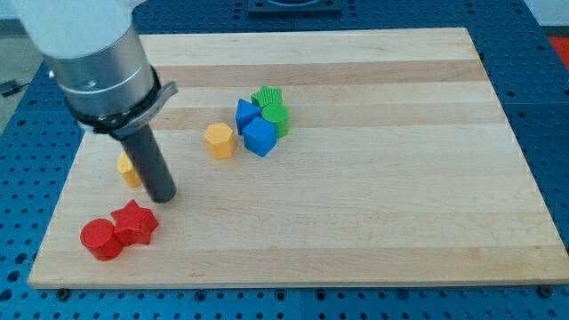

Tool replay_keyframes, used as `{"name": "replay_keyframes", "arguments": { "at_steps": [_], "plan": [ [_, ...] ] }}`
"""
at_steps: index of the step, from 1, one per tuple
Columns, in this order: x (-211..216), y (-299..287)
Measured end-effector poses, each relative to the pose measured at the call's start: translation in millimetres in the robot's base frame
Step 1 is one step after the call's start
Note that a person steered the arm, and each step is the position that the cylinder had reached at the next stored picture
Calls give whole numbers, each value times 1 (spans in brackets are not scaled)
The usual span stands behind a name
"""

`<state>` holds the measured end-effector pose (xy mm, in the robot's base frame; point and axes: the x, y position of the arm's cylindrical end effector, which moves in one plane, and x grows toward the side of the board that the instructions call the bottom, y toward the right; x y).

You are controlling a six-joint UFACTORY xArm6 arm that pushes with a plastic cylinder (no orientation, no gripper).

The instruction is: Move the arm to the right of the yellow heart

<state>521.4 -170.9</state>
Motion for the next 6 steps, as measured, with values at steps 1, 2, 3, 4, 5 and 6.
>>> {"name": "replay_keyframes", "arguments": {
  "at_steps": [1,2,3,4,5,6],
  "plan": [
    [16,0],
    [29,0],
    [36,0],
    [27,0],
    [-5,3],
    [-13,7]
  ]
}}
